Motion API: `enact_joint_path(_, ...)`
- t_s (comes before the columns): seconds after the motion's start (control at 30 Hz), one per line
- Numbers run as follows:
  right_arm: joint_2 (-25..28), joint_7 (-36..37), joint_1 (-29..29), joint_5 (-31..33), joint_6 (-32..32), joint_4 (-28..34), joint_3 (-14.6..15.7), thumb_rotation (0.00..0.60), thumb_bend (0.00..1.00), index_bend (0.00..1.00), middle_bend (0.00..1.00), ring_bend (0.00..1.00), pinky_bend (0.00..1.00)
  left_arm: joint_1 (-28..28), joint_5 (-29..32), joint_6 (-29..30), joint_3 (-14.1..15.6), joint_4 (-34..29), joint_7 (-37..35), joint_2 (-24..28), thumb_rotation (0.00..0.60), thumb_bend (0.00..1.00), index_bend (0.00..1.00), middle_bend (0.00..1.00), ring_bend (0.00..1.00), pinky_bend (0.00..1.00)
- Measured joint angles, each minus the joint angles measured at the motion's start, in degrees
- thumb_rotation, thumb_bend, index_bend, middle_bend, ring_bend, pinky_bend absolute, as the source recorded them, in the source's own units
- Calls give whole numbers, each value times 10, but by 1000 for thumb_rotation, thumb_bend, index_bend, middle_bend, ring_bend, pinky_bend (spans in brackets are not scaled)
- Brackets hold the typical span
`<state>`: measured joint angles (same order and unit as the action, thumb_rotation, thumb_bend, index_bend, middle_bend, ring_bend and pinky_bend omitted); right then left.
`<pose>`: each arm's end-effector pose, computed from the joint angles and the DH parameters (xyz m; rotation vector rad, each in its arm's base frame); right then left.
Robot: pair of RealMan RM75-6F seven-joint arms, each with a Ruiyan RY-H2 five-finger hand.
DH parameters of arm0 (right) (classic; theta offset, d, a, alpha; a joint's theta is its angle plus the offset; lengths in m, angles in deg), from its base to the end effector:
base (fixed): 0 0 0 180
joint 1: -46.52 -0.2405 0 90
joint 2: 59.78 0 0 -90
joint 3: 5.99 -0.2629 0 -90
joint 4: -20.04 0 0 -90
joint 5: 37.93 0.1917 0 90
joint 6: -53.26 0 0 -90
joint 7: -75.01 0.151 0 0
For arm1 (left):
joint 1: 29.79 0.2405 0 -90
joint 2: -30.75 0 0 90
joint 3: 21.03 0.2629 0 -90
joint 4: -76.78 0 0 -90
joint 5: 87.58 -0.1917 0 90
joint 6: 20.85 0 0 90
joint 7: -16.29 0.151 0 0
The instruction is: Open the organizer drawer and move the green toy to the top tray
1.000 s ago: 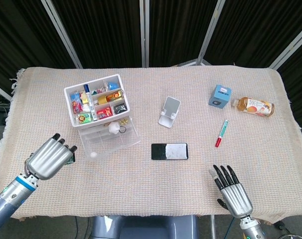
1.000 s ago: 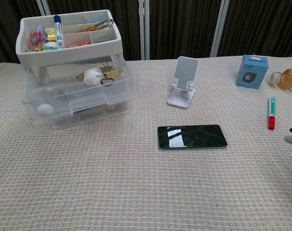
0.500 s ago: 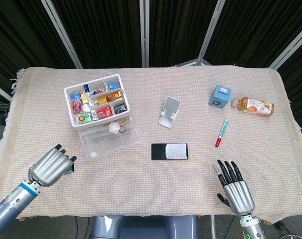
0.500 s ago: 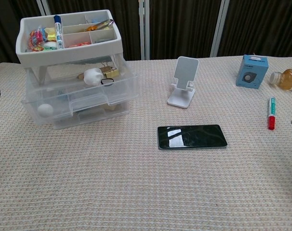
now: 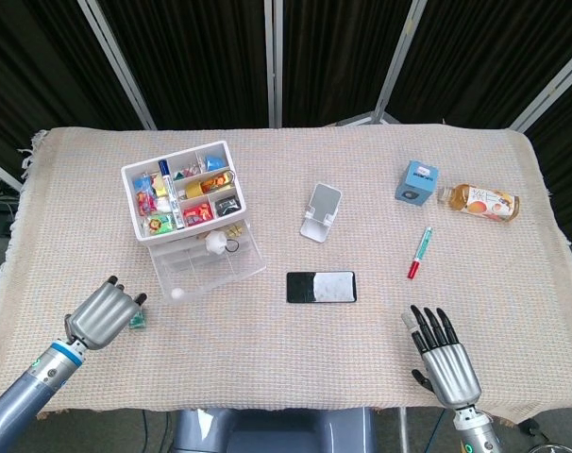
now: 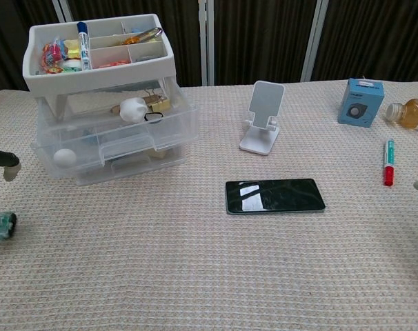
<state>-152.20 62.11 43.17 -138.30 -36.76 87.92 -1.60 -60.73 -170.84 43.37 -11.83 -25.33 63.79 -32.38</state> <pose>-0.2929 -0.1511 0.0290 1.6596 -0.6885 0.9200 -0.2301 0.2458 0.0982 -2.1246 -0.2189 -0.3748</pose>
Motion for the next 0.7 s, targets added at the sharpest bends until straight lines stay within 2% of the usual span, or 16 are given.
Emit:
enact_joint_path(0.27,1,0,-1,1,0,0,0,600,19,0,0,0,0,20,-5,20,-9,21,-45,-8,600,188,178,565,477,382)
enact_joint_path(0.37,2,0,-1,0,-1,2,-1,600,19,0,0,0,0,30,-10,35,-12,25,-72,-8,600,174,133,406,373,299)
enact_joint_path(0.43,5,0,-1,0,-2,5,-1,600,19,0,0,0,0,40,-16,51,-13,29,-95,-9,600,159,99,252,272,220)
enact_joint_path(0.53,10,-1,-2,-1,-3,11,-2,600,19,0,0,0,0,63,-31,92,-15,44,-131,-14,600,133,53,74,132,106)
enact_joint_path(0.63,16,-3,-4,-1,-4,17,-4,600,18,0,0,0,0,95,-47,144,-15,67,-174,-27,600,110,8,0,13,12)
enact_joint_path(0.7,21,-4,-5,-2,-6,23,-7,600,18,0,0,0,0,119,-55,181,-15,85,-211,-40,600,100,0,0,0,0)
